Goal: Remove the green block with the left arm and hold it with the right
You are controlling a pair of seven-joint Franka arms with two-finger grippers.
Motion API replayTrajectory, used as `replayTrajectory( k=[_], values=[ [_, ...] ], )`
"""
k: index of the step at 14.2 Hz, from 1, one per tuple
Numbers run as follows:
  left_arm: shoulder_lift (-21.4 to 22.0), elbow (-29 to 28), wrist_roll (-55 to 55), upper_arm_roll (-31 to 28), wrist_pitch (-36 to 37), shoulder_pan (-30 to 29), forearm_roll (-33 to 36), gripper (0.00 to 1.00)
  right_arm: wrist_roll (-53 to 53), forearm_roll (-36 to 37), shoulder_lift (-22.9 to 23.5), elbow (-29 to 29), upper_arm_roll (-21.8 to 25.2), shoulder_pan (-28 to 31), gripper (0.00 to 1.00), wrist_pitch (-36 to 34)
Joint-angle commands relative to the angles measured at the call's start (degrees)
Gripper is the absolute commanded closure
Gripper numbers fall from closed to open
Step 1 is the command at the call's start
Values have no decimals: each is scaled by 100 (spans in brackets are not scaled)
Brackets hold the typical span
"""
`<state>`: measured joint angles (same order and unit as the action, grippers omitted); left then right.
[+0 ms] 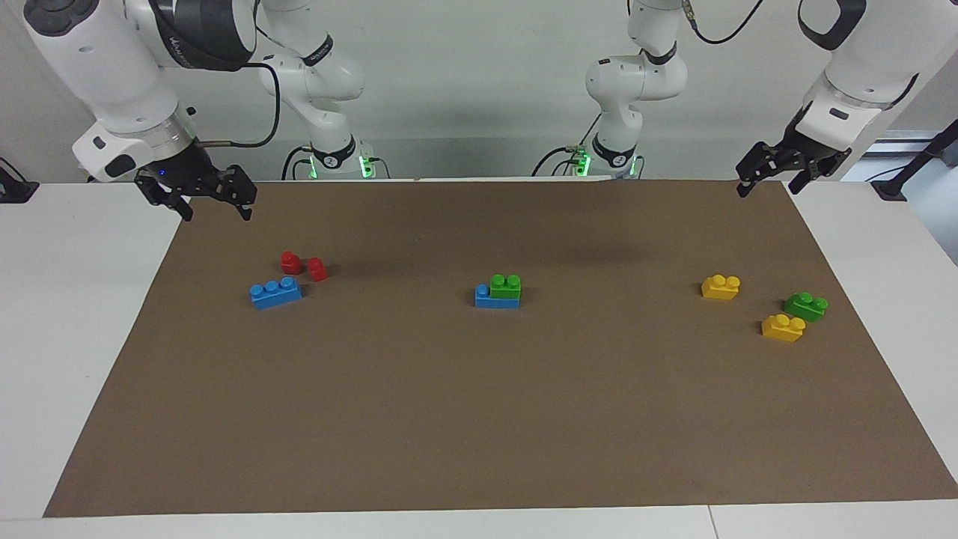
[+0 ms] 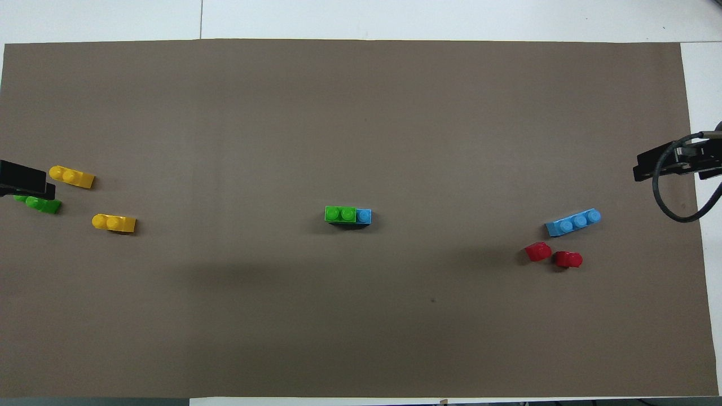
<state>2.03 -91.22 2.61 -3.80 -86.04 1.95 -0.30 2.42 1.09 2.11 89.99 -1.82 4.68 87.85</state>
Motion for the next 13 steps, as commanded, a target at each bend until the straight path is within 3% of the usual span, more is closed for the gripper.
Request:
replayTrajectory(
  k=[1, 10, 13],
  values=[
    [139, -150, 56, -7, 52, 24, -57, 0, 109, 58, -53, 54, -47, 59, 0, -58],
    [166, -159, 47, -7, 175, -55, -57, 0, 153, 50, -88, 124, -47, 33, 0, 3],
    [175, -168, 21, -7, 237, -20, -57, 0, -283, 23, -123, 238, -47, -2, 0, 187]
  ],
)
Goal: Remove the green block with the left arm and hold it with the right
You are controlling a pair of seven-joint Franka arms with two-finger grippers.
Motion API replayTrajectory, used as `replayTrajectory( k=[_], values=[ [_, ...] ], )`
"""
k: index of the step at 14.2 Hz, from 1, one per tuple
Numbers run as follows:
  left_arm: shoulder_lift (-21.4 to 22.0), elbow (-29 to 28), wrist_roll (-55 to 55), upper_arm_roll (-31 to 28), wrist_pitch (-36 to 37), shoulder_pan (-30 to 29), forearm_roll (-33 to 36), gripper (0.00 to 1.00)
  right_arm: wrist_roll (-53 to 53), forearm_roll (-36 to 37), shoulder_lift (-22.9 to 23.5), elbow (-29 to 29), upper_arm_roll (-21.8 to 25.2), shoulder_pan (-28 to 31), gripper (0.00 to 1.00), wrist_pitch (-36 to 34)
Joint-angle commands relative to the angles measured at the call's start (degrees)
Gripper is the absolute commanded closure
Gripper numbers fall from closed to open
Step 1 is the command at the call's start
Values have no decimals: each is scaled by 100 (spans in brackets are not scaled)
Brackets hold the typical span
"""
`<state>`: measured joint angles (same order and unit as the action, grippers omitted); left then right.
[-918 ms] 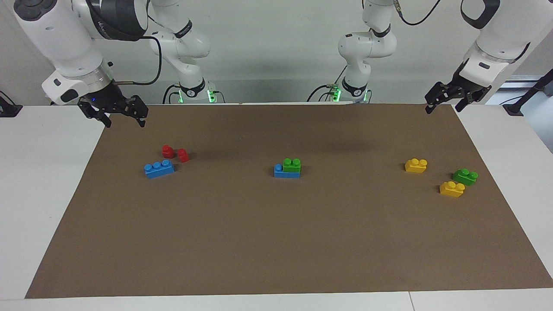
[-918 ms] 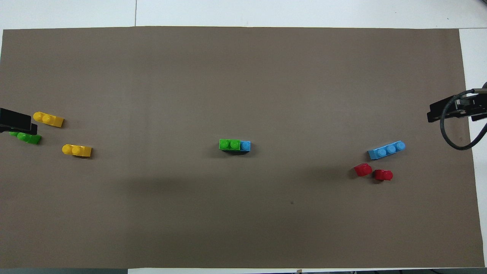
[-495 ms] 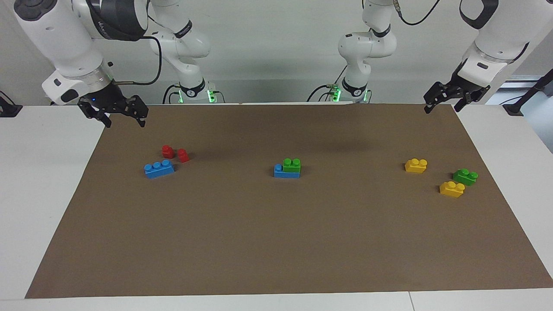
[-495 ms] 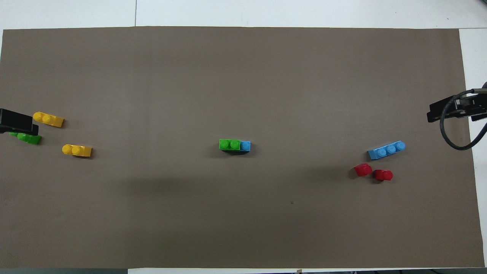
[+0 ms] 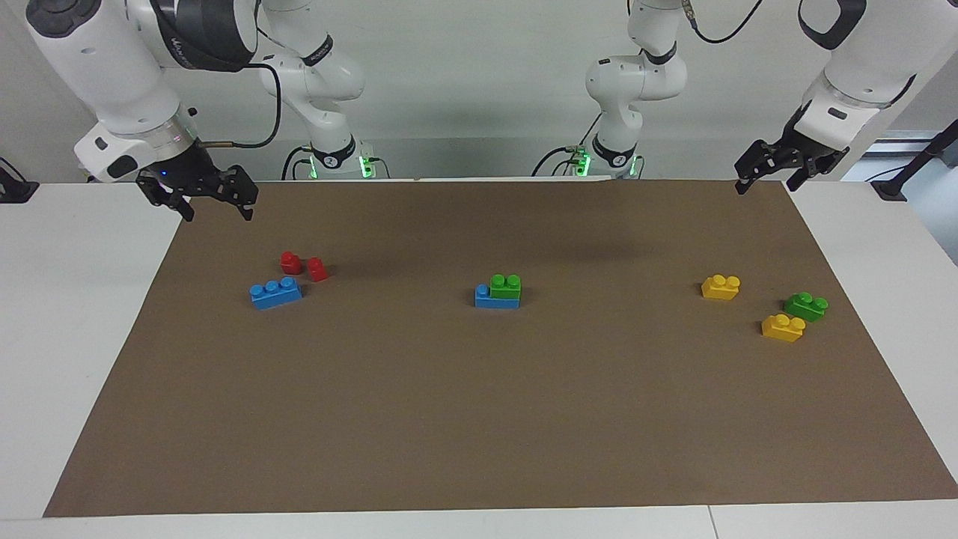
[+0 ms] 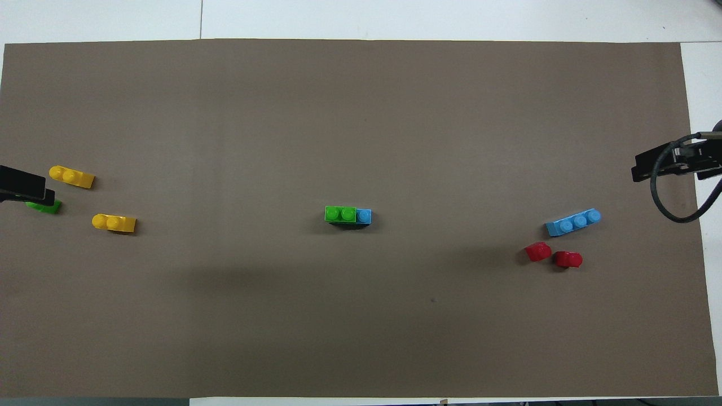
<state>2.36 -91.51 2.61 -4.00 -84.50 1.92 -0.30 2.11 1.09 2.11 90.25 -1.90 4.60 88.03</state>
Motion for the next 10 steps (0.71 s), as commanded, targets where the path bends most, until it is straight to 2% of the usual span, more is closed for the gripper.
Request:
replayTrajectory(
  k=[1, 3, 6, 10],
  values=[
    [142, -139, 21, 14, 92, 10, -57, 0, -690, 6, -175, 290, -48, -3, 0, 180],
    [151, -148, 21, 14, 153, 10, -57, 0, -1901, -38, -237, 475, -91, -20, 0, 346],
    [213, -280, 12, 14, 66, -8, -58, 0, -3975, -310, -272, 757, -100, -354, 2, 733],
    [265, -394, -119, 57, 74, 36, -66, 0, -6059, -1091, -211, 1186, -100, -643, 2, 1163]
  ],
)
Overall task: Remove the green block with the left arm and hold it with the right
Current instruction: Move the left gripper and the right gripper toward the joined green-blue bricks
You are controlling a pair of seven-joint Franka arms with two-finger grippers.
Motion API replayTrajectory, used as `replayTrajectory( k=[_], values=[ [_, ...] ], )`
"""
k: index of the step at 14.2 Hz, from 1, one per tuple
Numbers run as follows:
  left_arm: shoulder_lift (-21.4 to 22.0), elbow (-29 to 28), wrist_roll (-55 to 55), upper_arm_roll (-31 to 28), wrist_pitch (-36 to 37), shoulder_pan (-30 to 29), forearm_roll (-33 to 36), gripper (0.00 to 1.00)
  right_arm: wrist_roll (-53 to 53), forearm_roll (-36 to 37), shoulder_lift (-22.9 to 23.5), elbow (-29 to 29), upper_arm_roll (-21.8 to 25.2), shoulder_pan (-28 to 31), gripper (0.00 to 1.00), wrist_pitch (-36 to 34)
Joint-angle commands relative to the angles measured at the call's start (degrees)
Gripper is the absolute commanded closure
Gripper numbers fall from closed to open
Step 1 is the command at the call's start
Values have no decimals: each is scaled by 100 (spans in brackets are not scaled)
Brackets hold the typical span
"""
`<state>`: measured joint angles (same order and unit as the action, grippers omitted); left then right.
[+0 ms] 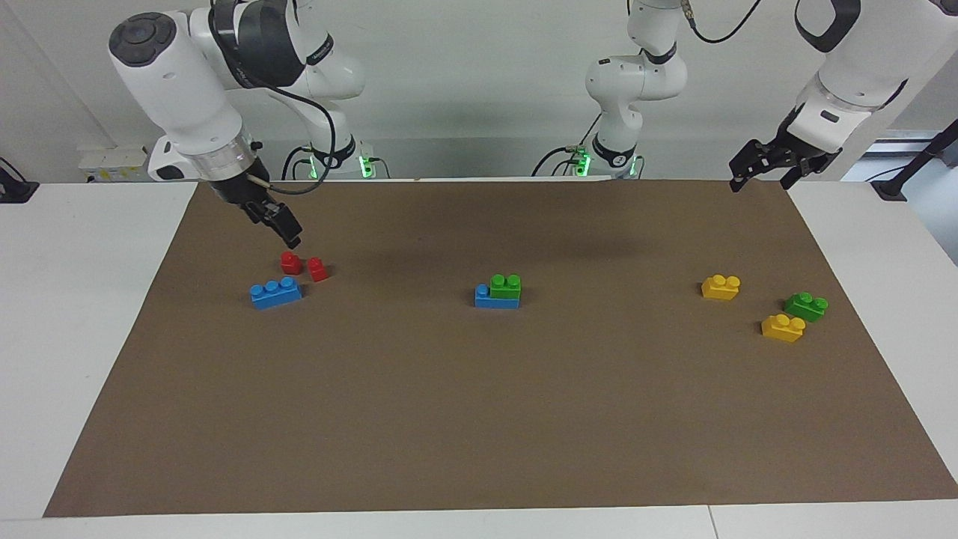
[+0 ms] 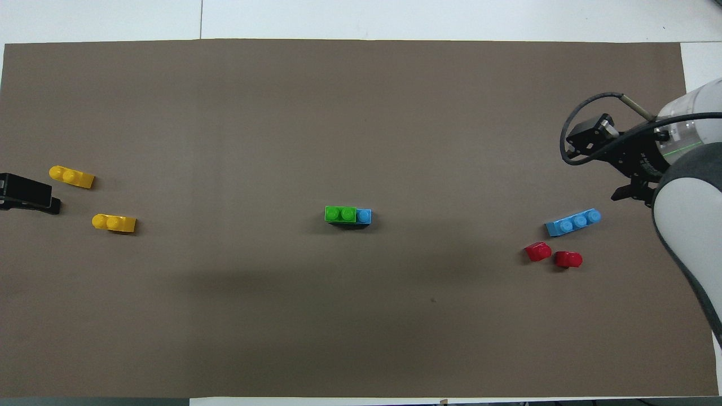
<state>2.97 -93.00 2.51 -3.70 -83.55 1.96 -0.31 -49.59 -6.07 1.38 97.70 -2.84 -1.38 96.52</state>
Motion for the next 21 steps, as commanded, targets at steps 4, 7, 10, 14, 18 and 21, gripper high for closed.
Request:
replayTrajectory(
  k=[4, 7, 10, 14, 18, 21],
  values=[
    [414, -683, -2363, 45, -169, 619, -74, 0, -2746, -1122, 107, 794, -6, -485, 2, 1043],
    [669, -1175, -4139, 54, -486, 1217, -109, 0, -3459, -1641, 319, 970, -6, -687, 2, 1631],
    [942, -1729, -6107, 54, -1020, 1797, -293, 0, -3873, -1950, 494, 1137, -6, -968, 3, 2019],
    [1013, -2073, -8430, 54, -1654, 2342, -417, 0, -4023, -2371, 653, 1347, -6, -1224, 3, 2501],
    [916, -2442, -10565, 54, -2532, 3001, -426, 0, -4190, -2828, 750, 1768, -6, -1663, 3, 3589],
    [338, -2487, -11621, 54, -3244, 3292, -426, 0, -4208, -2979, 1004, 1823, -6, -1891, 3, 3882]
  ],
)
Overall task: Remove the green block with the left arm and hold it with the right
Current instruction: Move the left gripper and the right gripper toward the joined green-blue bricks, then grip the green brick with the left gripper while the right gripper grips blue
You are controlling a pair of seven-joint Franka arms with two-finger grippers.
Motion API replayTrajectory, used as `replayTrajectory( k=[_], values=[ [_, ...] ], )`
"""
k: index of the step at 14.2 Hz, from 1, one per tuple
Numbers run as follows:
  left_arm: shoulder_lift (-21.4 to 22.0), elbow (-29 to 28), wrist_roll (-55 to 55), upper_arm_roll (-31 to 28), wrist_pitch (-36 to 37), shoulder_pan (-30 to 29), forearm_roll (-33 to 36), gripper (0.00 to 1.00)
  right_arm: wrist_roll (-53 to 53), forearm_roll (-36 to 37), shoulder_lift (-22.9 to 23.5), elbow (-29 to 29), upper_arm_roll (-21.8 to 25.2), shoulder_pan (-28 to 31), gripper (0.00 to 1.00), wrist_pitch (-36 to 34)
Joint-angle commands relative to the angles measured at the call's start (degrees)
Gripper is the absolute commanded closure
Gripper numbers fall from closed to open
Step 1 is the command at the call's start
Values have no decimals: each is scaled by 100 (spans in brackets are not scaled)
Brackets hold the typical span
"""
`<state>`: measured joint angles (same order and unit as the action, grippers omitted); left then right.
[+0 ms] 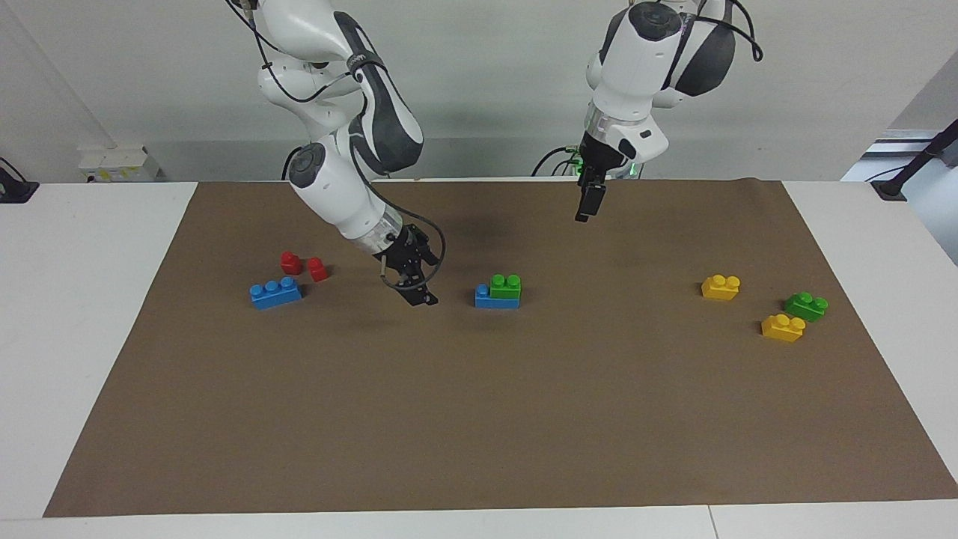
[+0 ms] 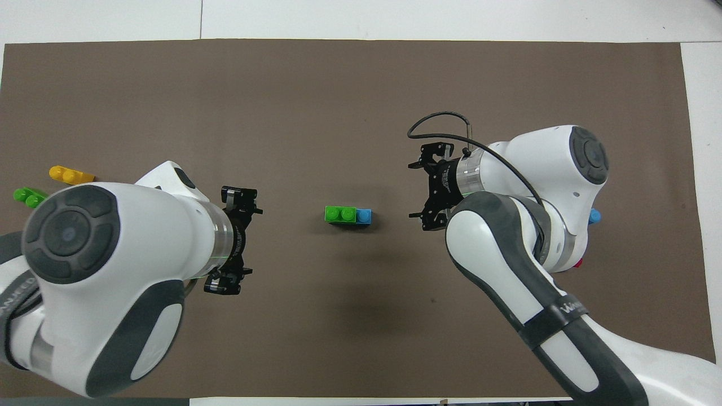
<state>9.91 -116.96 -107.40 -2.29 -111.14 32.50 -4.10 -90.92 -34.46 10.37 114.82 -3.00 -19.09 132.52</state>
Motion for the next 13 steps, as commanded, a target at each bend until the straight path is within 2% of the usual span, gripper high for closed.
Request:
replayTrajectory(
  k=[1, 4, 10, 13],
  values=[
    [-550, -90, -850, -87, -731, 344, -47, 0, -75, -157, 175, 111, 10, -165, 3, 361],
    [-998, -46, -1387, -87, -1286, 423, -47, 0, -58, -298, 474, 41, 2, -218, 3, 475],
    [-1465, -64, -1810, -87, -1771, 713, -47, 0, -58, -526, 896, 14, 10, -657, 3, 1196],
    [-1588, -108, -2030, -96, -2025, 758, -47, 0, -58, -588, 941, 14, 2, -719, 3, 1232]
  ],
)
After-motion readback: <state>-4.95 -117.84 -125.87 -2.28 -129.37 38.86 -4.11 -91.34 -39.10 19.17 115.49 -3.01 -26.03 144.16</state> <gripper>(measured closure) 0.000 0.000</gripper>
